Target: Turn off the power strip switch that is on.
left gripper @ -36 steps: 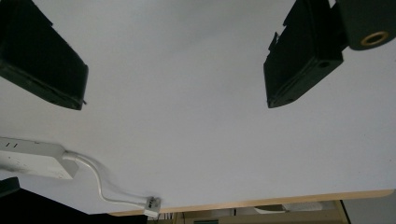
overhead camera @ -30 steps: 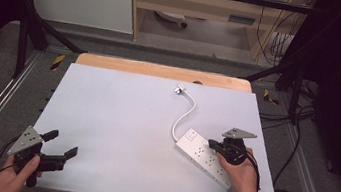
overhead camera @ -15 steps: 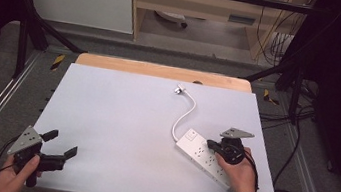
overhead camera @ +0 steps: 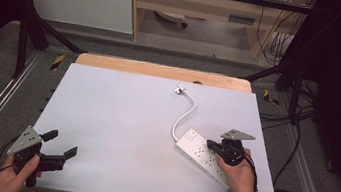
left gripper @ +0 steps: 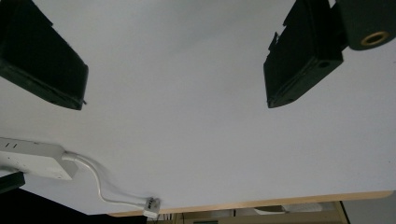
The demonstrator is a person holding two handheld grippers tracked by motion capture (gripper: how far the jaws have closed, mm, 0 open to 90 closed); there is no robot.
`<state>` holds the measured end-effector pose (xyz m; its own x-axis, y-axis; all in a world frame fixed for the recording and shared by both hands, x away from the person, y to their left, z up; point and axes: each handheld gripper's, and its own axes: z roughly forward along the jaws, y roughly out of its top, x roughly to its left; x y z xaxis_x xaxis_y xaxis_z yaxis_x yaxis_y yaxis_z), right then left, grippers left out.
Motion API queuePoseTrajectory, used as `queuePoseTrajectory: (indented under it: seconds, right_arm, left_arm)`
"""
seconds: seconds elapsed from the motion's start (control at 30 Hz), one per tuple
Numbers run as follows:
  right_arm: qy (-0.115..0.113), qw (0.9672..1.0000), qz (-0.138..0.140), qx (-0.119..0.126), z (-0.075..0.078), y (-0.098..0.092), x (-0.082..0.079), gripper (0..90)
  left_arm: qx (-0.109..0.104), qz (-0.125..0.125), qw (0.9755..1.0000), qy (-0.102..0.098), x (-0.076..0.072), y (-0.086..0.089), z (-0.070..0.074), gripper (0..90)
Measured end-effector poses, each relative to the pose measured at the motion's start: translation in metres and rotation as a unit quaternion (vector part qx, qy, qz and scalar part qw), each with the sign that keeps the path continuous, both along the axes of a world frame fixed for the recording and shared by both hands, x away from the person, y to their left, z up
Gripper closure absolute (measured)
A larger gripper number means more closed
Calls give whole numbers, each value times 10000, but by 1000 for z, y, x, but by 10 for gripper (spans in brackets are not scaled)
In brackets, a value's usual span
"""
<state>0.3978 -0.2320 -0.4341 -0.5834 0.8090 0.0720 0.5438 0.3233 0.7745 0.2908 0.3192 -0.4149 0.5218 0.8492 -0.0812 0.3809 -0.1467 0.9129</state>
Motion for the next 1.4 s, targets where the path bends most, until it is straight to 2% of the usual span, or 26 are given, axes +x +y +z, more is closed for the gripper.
queuePoseTrajectory:
  seconds: [0.23, 0.47, 0.63, 1.4]
  right_arm:
    - [-3, 10000, -25, 21, 0, 0, -1, 900]
    - [3, 9999, 5, -103, -1, 0, -1, 900]
    - [11, 10000, 15, -48, -2, -2, -2, 900]
    - [-14, 10000, 3, -83, -1, 2, -1, 900]
  left_arm:
    - [2, -5, 10000, 3, 0, 0, 0, 65]
    - [-9, -36, 10000, 23, 0, -1, 0, 66]
    - [11, -23, 10000, 9, 0, -1, 0, 66]
    - [22, -32, 10000, 4, 0, -1, 0, 66]
